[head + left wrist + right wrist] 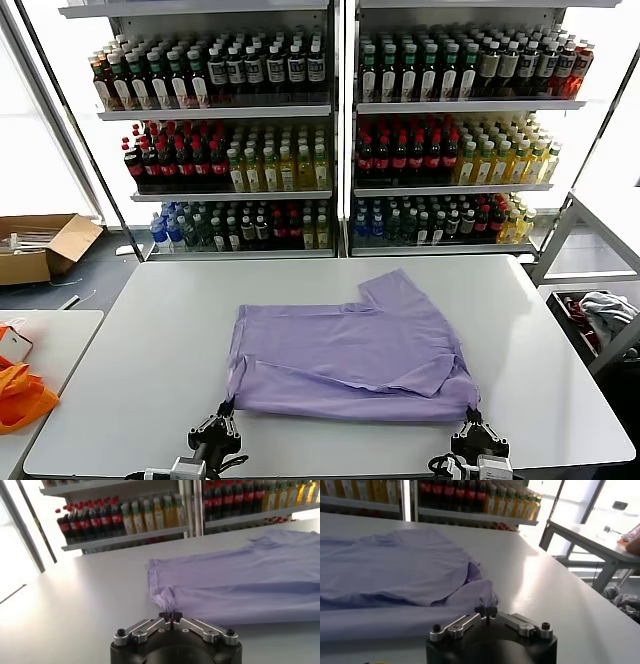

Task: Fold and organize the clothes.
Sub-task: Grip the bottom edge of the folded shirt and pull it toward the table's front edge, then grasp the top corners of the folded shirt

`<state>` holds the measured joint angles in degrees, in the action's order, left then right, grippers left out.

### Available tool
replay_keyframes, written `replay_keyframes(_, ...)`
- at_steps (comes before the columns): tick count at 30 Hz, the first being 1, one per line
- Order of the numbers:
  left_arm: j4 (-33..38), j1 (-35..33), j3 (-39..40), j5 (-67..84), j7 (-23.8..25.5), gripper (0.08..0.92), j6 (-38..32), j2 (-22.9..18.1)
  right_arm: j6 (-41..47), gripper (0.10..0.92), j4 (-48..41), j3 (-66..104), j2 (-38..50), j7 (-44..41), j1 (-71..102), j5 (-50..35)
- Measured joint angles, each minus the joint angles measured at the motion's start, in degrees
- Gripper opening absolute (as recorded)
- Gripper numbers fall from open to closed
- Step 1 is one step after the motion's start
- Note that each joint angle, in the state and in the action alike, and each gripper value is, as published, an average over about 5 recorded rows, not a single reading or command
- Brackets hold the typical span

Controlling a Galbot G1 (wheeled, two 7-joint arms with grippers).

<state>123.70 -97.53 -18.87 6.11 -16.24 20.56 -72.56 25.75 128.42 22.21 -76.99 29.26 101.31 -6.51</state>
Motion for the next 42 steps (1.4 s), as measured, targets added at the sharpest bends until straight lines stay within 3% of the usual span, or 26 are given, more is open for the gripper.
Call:
replay_keyframes(5,1.16,-2.00,0.70,-1.41,-0.28,0.196,-0.42,-0.68,-0.46,0.437,1.19,0.18,-0.06,-0.02,1.56,1.10)
replay_keyframes(16,2.18,-2.49,0.82,-2.58,-0.41,0.516,-1.17,-1.39,0.21,0.754,-0.40,3.02,-0.50,-1.74,-1.43,1.55)
replay_keyframes(19,1.80,-1.42,0.43,-2.46,-0.36,0.603,-0.91,-1.25,0.89,0.808,-2.09,4.33,-0.71,-2.32,-3.86,1.20)
replay_keyframes(27,-0.20,3.55,0.70,-1.49,0.41,0.805,0.68,-1.62,3.68,0.823,-7.12,5.67,0.10,-3.33,-11.81,0.20)
replay_keyframes(42,-6.48,14.33,0.91,1.93,1.64,0.822,3.71,-1.81,6.44,0.823,-18.50,1.50,0.83,-4.27,-27.11,-0.78)
